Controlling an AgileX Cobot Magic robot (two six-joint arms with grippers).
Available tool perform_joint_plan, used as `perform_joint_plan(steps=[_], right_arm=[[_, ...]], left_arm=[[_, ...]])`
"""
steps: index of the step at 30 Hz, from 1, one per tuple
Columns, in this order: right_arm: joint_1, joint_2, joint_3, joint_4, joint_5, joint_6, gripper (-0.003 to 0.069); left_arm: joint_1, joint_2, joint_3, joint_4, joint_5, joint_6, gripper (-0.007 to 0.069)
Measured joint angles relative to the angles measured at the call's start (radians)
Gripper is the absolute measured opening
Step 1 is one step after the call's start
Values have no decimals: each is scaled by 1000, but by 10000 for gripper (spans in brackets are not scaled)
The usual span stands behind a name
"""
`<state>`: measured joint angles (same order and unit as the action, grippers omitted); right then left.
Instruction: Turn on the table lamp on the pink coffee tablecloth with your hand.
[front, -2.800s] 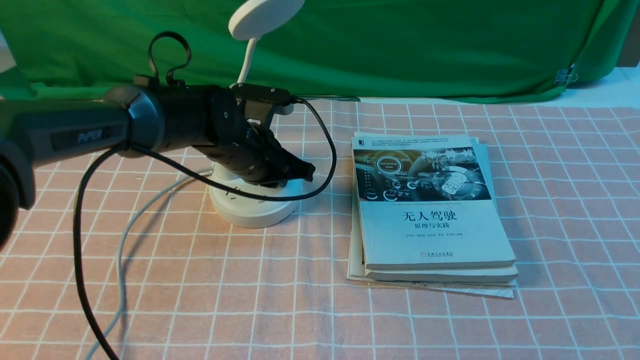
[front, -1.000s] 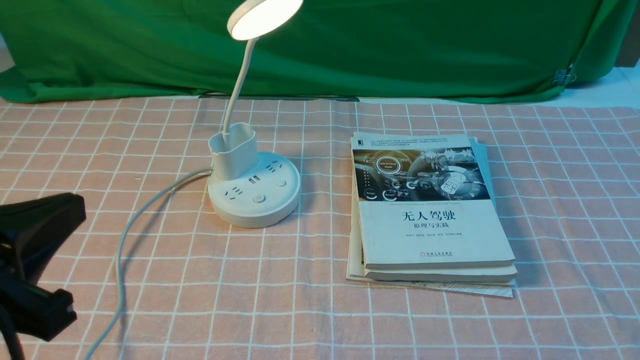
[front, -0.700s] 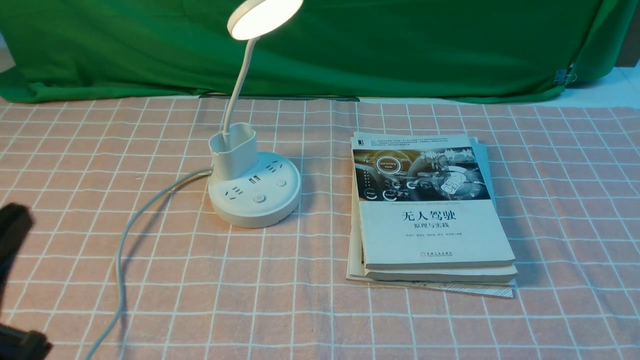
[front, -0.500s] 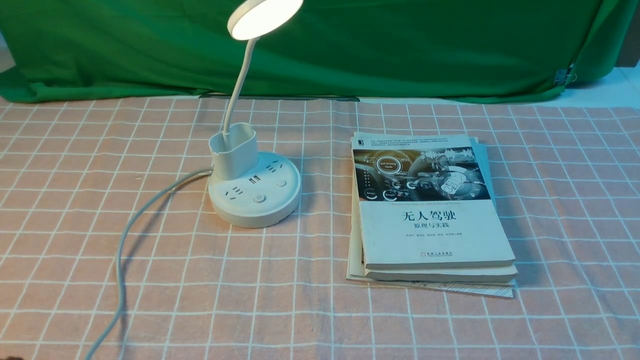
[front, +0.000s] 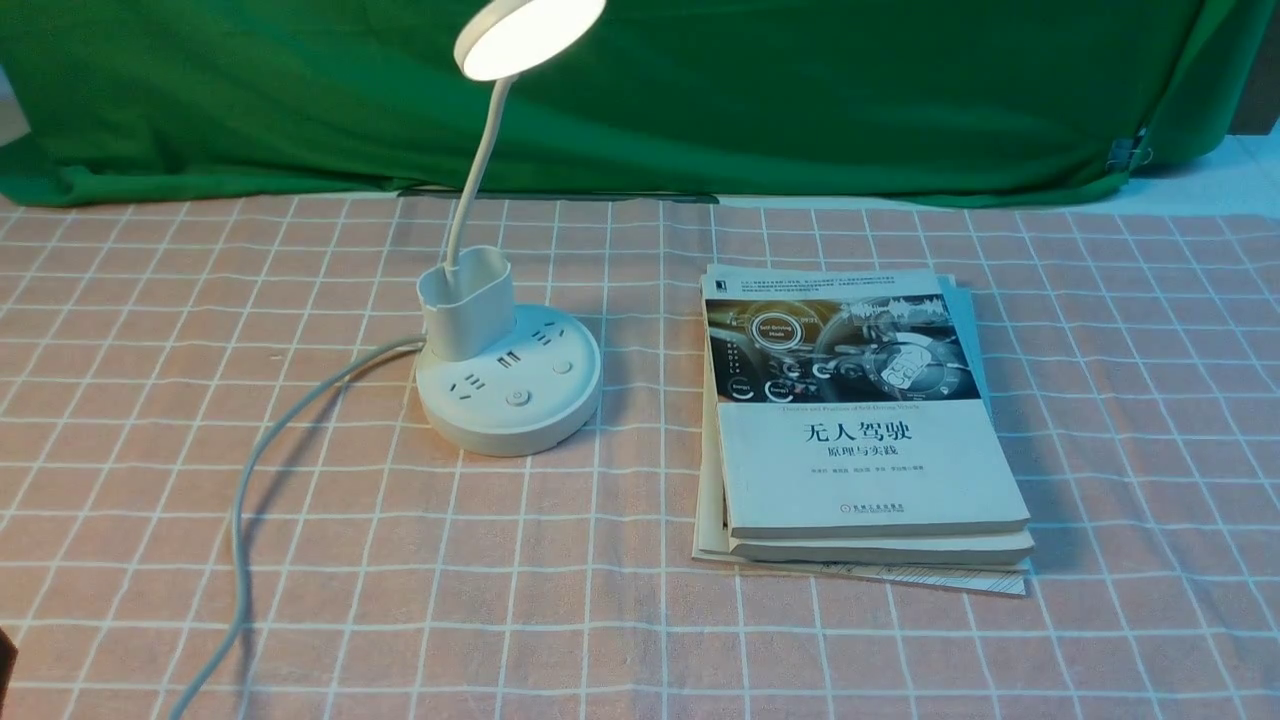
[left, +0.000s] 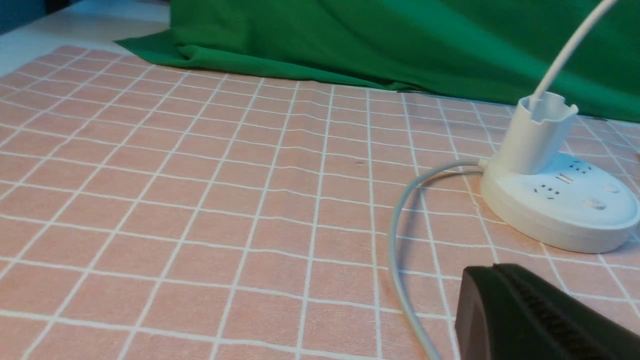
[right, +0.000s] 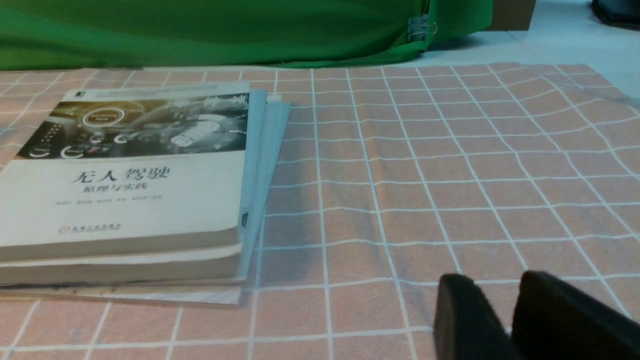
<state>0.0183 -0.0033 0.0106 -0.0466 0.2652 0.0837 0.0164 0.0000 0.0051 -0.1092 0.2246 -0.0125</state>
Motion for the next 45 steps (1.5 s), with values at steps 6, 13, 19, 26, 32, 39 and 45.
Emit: perform_joint_plan(steps=[6, 13, 19, 26, 32, 39, 45], right_arm=[[0, 0, 0, 0, 1, 0, 234], [0, 0, 0, 0, 1, 0, 237], [0, 0, 0, 0, 1, 0, 237], [0, 0, 0, 0, 1, 0, 237], [0, 0, 0, 0, 1, 0, 238], [0, 0, 0, 0, 1, 0, 239], [0, 0, 0, 0, 0, 0, 239]], left_arm=[[-21, -2, 0, 3, -2, 0, 1], [-21, -2, 0, 3, -5, -4, 1], [-21, -2, 0, 3, -5, -7, 1], [-21, -2, 0, 3, -5, -7, 1], [-21, -2, 0, 3, -5, -7, 1], [-21, -2, 0, 3, -5, -7, 1], [-21, -2, 0, 3, -5, -7, 1]])
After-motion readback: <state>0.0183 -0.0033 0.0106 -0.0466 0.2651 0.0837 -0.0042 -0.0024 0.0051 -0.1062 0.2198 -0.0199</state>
